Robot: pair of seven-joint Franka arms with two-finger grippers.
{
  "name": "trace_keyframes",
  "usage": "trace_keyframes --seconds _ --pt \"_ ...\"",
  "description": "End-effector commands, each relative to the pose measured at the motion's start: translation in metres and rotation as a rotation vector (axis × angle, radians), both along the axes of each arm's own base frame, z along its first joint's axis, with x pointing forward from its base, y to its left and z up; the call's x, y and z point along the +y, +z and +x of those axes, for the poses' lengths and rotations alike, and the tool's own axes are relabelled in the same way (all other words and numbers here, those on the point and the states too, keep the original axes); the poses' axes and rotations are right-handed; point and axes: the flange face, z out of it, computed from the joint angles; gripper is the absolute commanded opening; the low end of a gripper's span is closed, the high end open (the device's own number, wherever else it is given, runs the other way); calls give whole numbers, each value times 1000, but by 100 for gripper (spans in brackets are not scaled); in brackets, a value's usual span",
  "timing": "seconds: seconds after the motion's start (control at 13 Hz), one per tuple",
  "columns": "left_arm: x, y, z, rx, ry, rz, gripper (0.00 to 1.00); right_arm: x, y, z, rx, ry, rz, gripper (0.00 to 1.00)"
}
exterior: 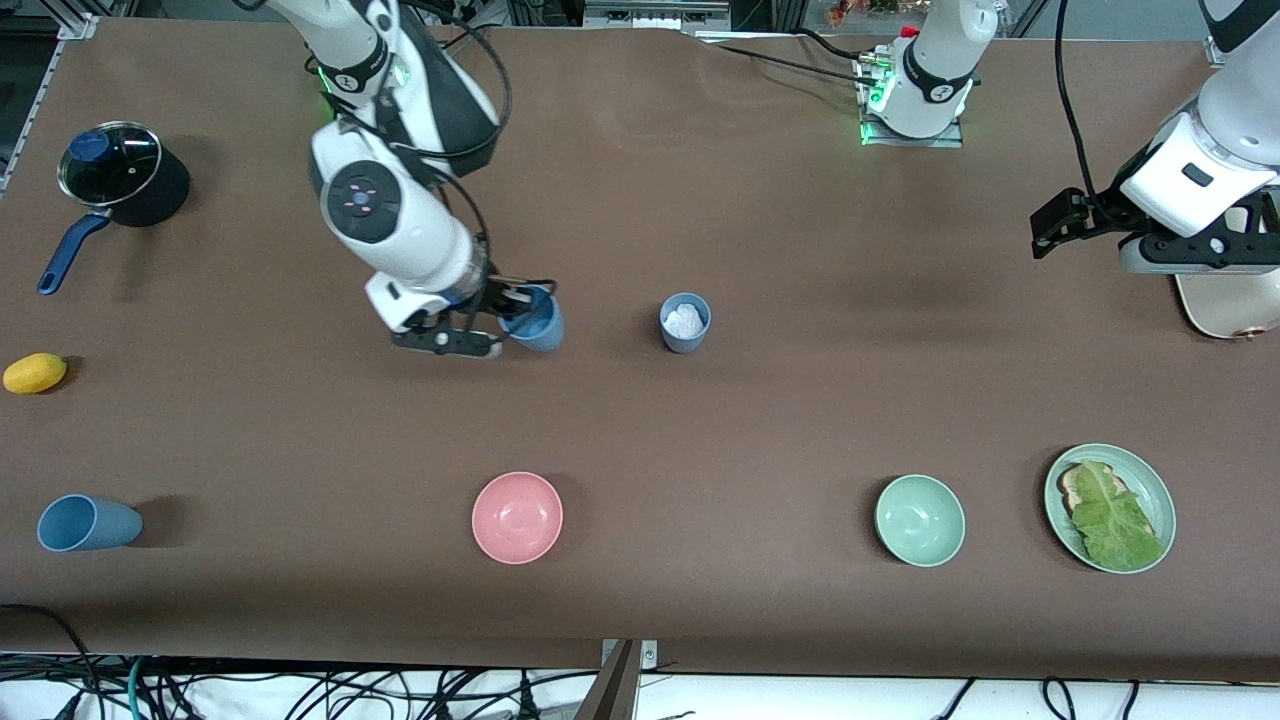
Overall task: Stack blue cups with both arms
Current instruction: 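Carry the blue cup with the right gripper over the tissue cup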
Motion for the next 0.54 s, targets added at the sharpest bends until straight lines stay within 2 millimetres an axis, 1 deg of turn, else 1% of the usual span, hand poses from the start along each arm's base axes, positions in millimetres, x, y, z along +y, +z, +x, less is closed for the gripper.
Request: trace_keyframes --seconds 0.0,0.08,0.15,0.23,0.31,0.46 --pt "2 3 0 13 -15 -18 100 56 -5 18 8 -74 45 0" --pt "0 3 0 13 -17 -18 100 76 -6 14 8 -87 52 0" --pt "0 3 0 13 -18 -18 100 91 -4 10 4 -94 61 0" --pt "0 3 0 13 -18 -18 100 102 0 9 -1 -106 73 0" --pt "-1 3 0 13 -18 -18 100 113 2 4 -3 -109 76 0" --pt "-1 3 0 13 -20 -18 100 124 5 -3 -9 -118 84 0"
